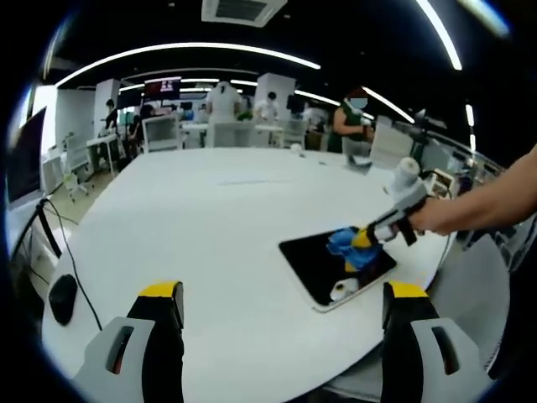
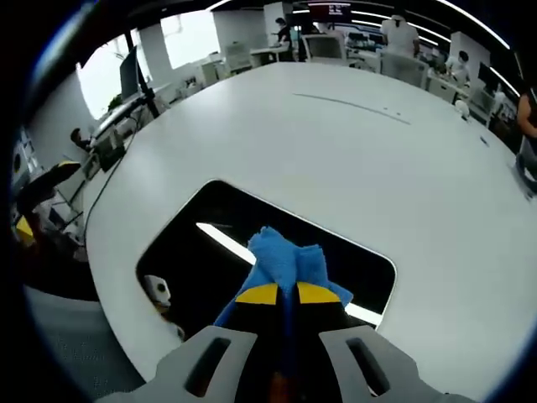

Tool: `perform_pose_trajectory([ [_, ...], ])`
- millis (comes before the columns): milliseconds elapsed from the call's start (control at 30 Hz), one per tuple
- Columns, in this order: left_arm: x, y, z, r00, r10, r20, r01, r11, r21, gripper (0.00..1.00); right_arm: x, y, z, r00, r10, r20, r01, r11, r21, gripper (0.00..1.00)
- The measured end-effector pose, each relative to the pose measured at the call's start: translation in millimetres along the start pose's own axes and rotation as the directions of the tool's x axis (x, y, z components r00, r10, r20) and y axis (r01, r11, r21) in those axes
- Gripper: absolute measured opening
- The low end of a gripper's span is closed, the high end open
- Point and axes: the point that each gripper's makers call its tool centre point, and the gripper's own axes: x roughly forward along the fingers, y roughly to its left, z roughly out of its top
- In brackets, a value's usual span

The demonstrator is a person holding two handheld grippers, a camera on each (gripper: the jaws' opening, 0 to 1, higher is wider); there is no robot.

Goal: Wipe the mirror surface with the cleaning cloth until all visible marks leave the cleaned area.

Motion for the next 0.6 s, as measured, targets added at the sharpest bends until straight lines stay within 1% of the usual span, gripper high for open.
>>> perform_pose_trajectory([
  [167,1.4,4.2,-3.2,1.0,-0.005,-0.017,0.005,1.0,0.017,0.99,-4.3,5.1,-6.2,1.0,0.003,-0.002,-0.003,1.0,-0.002,0.0],
  [300,6.2,11.2,-7.0,0.999,-0.012,-0.05,0.014,0.999,0.032,0.99,-8.6,8.7,-12.1,1.0,0.005,-0.006,-0.005,1.0,-0.001,0.0],
  [467,7.9,18.4,-0.3,0.999,-0.007,-0.041,0.008,0.999,0.034,0.99,-12.0,11.5,-17.6,1.0,0.01,-0.002,-0.01,1.0,0.013,0.0],
  [600,11.2,18.9,1.5,0.999,-0.016,-0.04,0.017,0.999,0.041,0.99,-15.5,15.8,-23.0,1.0,0.005,-0.001,-0.005,1.0,-0.01,0.0],
])
